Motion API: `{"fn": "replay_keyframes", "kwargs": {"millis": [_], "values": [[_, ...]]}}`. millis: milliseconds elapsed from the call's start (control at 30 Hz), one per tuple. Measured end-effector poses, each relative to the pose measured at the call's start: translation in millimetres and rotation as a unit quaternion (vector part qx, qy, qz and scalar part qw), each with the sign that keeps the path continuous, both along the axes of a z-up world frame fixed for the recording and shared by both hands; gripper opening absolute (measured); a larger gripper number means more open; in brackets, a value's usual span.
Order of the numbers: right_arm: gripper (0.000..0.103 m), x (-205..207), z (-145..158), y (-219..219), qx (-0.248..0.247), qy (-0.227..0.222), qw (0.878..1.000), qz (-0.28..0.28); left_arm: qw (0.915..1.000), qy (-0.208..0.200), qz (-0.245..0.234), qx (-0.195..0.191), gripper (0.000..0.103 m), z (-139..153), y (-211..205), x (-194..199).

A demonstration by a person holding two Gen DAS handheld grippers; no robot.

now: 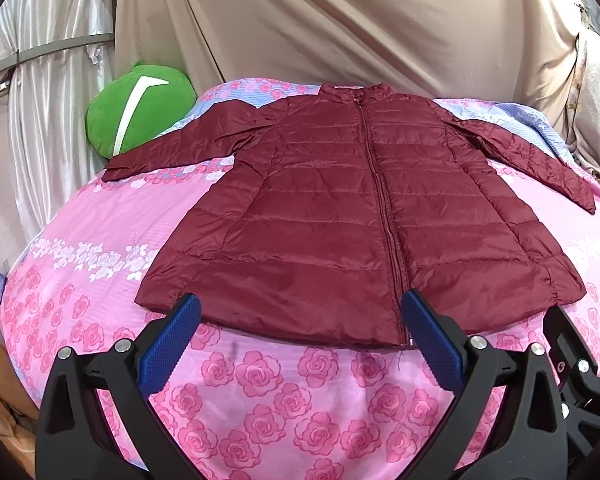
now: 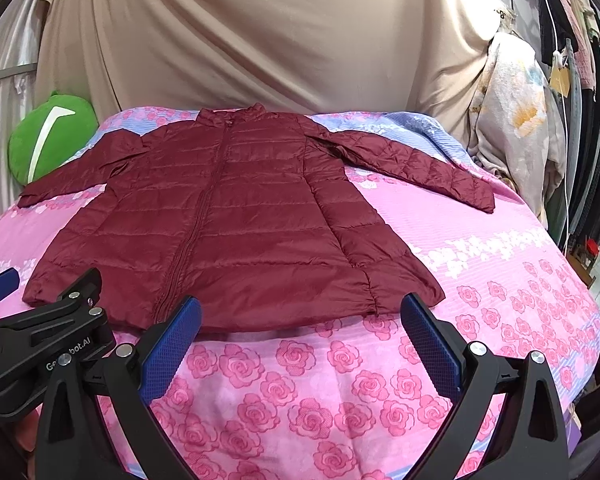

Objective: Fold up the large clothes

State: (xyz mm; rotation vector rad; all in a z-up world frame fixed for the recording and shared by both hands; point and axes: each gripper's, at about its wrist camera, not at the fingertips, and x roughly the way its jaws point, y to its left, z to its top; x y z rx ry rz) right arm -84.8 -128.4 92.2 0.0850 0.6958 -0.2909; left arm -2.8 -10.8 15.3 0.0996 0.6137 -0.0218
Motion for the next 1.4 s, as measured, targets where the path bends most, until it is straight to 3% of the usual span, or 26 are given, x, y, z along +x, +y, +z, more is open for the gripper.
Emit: {"fn": "replay_keyframes", "kwargs": {"millis": [567,1400], "values": [[0.098,15,-8,-11,0.01,0.011,1.0,-0.007,0.9997,0.012,-0.004,0.02,0.098,-4,-13,17],[0.098,69,-24,-32,0.021,0.045,0.999,-0.012,0.9983,0.048,-0.005,0.032,0.098,-12,-36,72]]}}
